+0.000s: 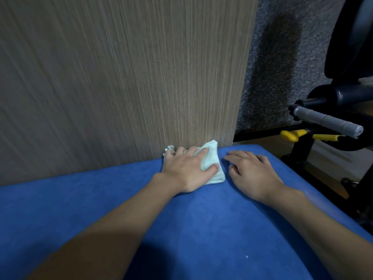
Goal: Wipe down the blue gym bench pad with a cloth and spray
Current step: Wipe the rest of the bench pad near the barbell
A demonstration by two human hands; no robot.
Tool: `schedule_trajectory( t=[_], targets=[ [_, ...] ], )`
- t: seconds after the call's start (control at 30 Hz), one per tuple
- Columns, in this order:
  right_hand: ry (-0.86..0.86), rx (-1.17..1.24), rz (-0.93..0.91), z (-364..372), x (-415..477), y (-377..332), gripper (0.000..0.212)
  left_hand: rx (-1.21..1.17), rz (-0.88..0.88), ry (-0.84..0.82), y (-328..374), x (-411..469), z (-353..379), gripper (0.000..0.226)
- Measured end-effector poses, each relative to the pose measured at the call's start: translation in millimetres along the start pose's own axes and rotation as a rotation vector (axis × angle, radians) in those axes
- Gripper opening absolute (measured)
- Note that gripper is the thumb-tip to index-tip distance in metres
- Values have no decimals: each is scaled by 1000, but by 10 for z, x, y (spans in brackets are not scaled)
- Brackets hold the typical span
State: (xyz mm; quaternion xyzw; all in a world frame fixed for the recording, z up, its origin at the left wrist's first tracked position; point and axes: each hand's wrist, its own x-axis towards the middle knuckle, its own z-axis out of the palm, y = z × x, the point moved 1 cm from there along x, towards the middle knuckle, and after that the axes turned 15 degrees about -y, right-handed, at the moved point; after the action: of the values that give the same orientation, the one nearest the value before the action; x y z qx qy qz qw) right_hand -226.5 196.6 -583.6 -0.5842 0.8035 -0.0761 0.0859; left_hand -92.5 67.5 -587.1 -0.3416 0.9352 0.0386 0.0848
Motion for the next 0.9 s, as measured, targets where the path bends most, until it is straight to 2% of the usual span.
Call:
schedule_trajectory(
  t=[0.13,0.23,0.3,0.5,0.67,0.8,0.9],
  targets=[
    [-16,-26,41,-12,25,-115,39,-8,-20,23,-338,-201,27,78],
    [-43,45,-30,66,46,-418,39,3,-62,45,-622,-384,50,70],
    [-99,1,-71,136,45,-548,44,1,-94,43,-755,-483,54,66],
    [-138,-35,-33,132,24,-542,50,-16,-46,0,-532,-360,38,69],
    [-130,-98,28,109,36,-714,45,-17,-62,43,-921,-558,65,60],
    [-89,38,-125,203,62,-1268,50,-39,-149,9,-1350,-860,87,59],
    [-149,-11,-210,356,66,-1610,50,-44,-207,12,-1608,-1022,111,59]
  ],
)
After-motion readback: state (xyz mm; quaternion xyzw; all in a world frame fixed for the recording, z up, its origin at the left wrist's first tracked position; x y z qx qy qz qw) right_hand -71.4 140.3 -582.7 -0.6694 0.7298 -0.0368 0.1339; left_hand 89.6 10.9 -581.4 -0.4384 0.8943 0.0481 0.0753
